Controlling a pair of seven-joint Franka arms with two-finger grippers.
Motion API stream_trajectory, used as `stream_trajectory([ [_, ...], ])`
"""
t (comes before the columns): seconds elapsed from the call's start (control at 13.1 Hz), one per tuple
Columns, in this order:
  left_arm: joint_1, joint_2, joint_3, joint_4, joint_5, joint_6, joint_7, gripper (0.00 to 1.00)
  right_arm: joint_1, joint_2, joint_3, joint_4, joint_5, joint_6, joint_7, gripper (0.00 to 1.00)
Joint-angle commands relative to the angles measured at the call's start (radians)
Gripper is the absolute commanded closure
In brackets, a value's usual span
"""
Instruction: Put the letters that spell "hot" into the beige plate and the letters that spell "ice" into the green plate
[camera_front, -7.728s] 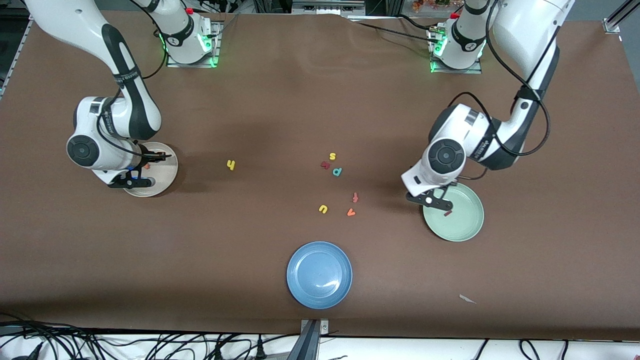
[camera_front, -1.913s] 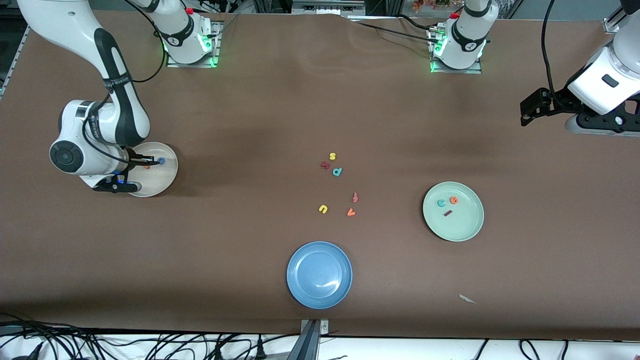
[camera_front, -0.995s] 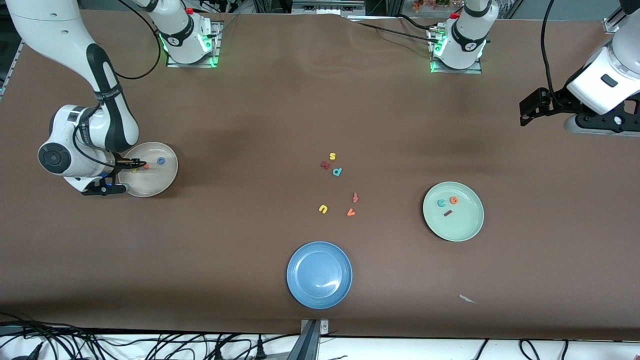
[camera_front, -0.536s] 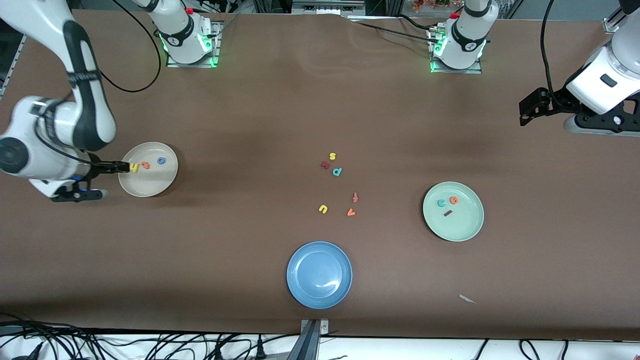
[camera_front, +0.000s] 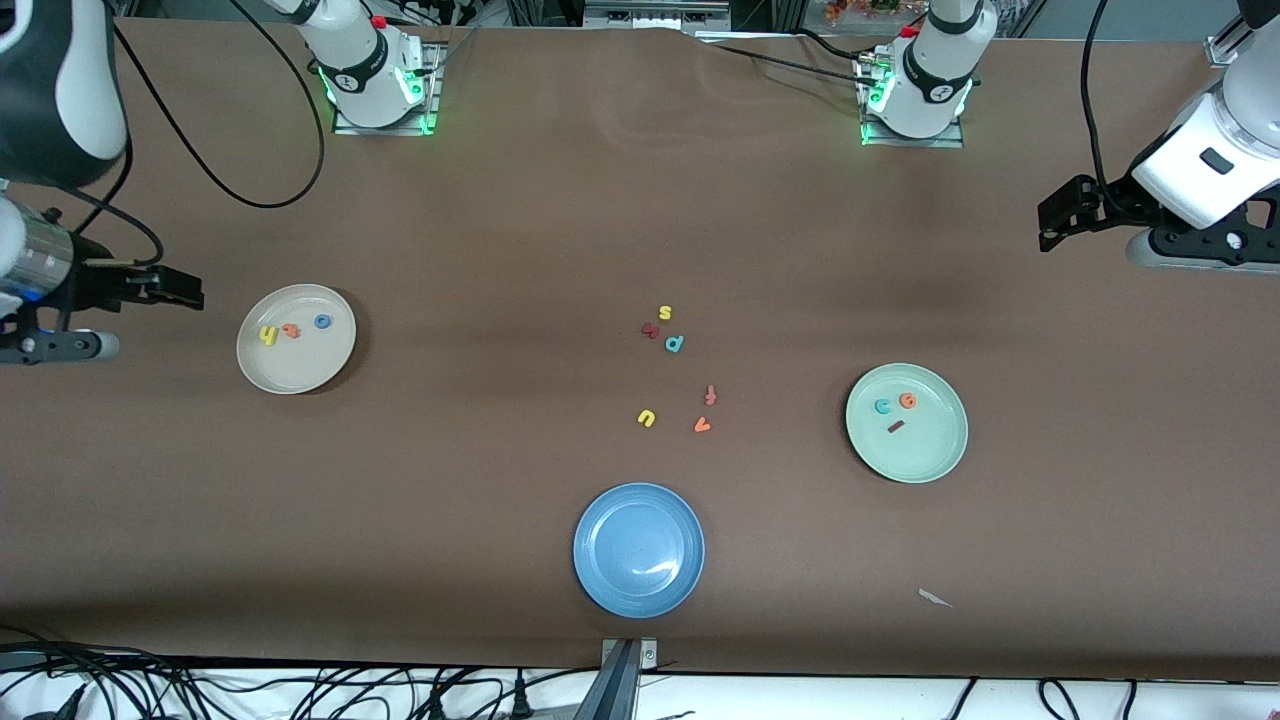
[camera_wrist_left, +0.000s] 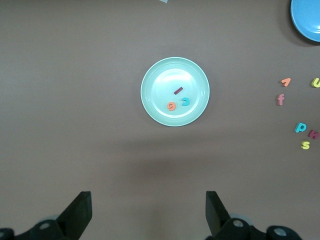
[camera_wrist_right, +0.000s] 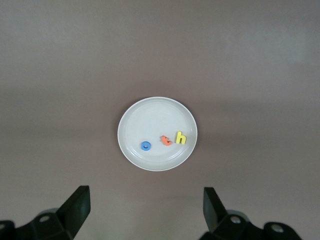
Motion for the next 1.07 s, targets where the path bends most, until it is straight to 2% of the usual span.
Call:
stream_trajectory([
  [0.0,-0.001,-0.01,0.003,-0.006,-0.018,-0.002,0.016,0.0,-0.007,-0.025,-0.001,0.029,0.009,-0.029,0.023,0.0],
  [0.38,-0.001,-0.01,0.003,-0.006,-0.018,-0.01,0.016,0.0,-0.021,-0.063,0.009,0.028,0.001,-0.033,0.064,0.0],
  [0.46,-0.001,-0.01,0.003,-0.006,-0.018,-0.01,0.017,0.0,-0.047,-0.069,0.033,0.024,0.0,-0.033,0.066,0.0],
  [0.61,-0.001,-0.01,0.003,-0.006,-0.018,-0.012,0.016,0.0,-0.142,-0.089,0.148,0.017,-0.033,-0.029,0.066,0.01],
  [0.84,-0.001,-0.01,0.003,-0.006,-0.018,-0.012,0.016,0.0,-0.144,-0.132,0.162,-0.052,-0.057,0.028,0.103,0.01],
  [0.99,-0.001,-0.01,0.001,-0.006,-0.018,-0.012,0.016,0.0,-0.141,-0.132,0.162,-0.043,-0.057,0.022,0.103,0.0],
])
